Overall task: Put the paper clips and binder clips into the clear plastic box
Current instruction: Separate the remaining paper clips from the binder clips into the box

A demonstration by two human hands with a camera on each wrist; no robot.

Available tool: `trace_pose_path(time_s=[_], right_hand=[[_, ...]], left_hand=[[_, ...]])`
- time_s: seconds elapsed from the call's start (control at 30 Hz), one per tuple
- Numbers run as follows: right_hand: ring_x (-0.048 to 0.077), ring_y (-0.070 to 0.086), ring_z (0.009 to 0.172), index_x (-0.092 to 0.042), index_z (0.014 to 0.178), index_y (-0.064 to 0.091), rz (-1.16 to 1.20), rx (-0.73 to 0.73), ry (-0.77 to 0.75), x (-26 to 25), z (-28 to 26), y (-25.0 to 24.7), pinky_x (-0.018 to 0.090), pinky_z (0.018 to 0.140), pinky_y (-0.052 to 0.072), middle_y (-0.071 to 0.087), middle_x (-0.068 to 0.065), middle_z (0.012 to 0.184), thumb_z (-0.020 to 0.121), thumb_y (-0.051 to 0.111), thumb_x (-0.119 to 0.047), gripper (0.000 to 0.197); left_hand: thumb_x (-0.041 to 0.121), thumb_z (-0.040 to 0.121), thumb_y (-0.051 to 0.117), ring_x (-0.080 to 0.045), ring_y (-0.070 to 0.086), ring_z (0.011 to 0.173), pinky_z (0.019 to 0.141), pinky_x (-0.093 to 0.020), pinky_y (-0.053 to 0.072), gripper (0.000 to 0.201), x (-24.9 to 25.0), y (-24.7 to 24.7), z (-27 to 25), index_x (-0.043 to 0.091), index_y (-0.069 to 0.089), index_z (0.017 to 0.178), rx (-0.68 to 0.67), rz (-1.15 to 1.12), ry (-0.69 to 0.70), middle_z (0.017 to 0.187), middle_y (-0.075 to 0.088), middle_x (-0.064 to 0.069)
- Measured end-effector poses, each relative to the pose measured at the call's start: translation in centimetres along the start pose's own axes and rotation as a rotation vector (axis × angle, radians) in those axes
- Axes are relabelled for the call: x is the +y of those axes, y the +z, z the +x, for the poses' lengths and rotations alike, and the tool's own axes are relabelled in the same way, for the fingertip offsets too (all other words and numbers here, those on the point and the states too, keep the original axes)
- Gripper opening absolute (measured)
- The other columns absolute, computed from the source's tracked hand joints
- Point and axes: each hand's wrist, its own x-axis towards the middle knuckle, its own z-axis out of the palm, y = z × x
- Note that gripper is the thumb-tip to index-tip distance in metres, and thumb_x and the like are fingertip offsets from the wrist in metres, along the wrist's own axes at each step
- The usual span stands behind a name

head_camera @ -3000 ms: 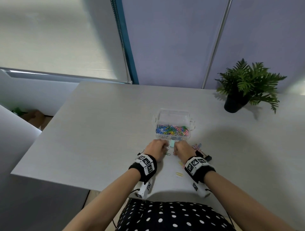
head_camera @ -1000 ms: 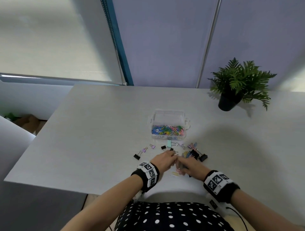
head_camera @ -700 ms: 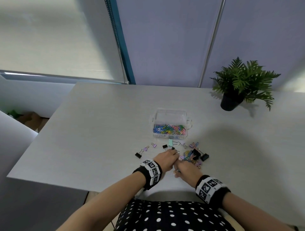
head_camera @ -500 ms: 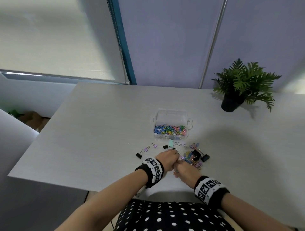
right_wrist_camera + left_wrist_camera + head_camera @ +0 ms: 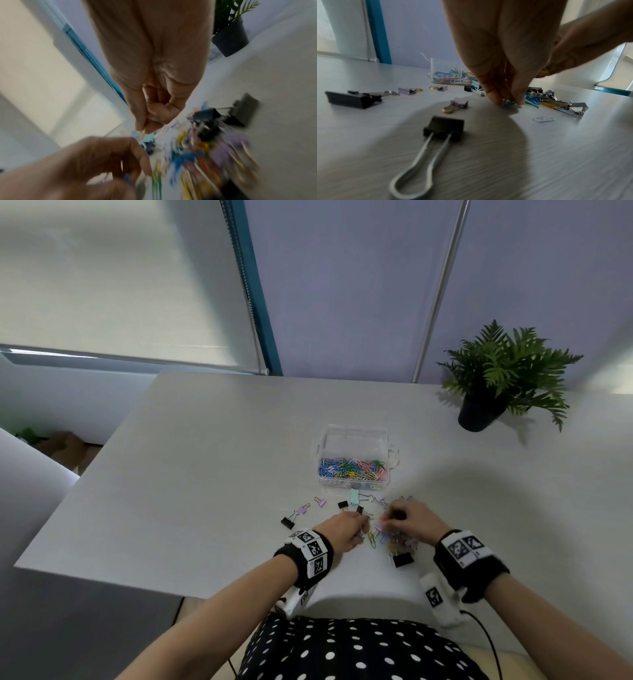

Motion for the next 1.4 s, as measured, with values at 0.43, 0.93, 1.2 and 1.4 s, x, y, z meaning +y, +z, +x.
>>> trace_pose_path(time_s=[0.43, 0.93, 1.2, 1.4], right_hand=[[0.008, 0.055, 0.057, -0.012, 0.077, 0.058, 0.148, 0.250, 0.074, -5.2, 8.4, -3.7, 0.018, 0.053, 0.044, 0.062, 0.004, 0.074, 0.081, 0.066, -0.010, 0.009], [0.027, 0.065, 0.094, -0.004, 0.093, 0.069, -0.082, 0.176, -0.006, -5.4, 7.0, -4.4, 0.032, 0.090, 0.049, 0.070, 0.016, 0.100, 0.083, 0.045, 0.004, 0.027], [0.018, 0.063, 0.072, 0.001, 0.089, 0.065, -0.016, 0.191, -0.119, -1.9, 2.9, -4.6, 0.000, 0.059, 0.043, 0.069, 0.015, 0.092, 0.083, 0.050, 0.008, 0.018], [0.021, 0.043, 0.115, -0.019, 0.122, 0.049, -0.553, -0.124, -0.106, 0.3, 0.6, -2.0, 0.033, 0.093, 0.044, 0.047, 0.004, 0.124, 0.079, 0.064, -0.017, 0.046]], left_hand=[[-0.002, 0.087, 0.049, -0.033, 0.054, 0.108, 0.091, -0.043, 0.049, 0.024, 2.8, 0.7, 0.9, -0.001, 0.050, 0.111, 0.077, 0.056, -0.140, 0.116, 0.055, -0.019], [0.005, 0.086, 0.055, -0.032, 0.047, 0.114, 0.091, -0.044, 0.049, 0.029, 2.8, 0.8, 1.2, 0.003, 0.053, 0.115, 0.002, 0.222, -0.096, 0.119, 0.052, -0.016], [0.014, 0.086, 0.056, -0.028, 0.060, 0.092, 0.080, -0.032, 0.048, 0.013, -0.2, -1.9, 0.8, 0.003, 0.057, 0.092, -0.013, 0.093, -0.127, 0.101, 0.063, -0.017], [0.013, 0.087, 0.058, -0.023, 0.056, 0.089, 0.080, -0.025, 0.044, 0.013, -3.1, -9.5, 2.5, 0.004, 0.058, 0.097, 0.188, 0.013, -0.207, 0.093, 0.060, -0.012]])
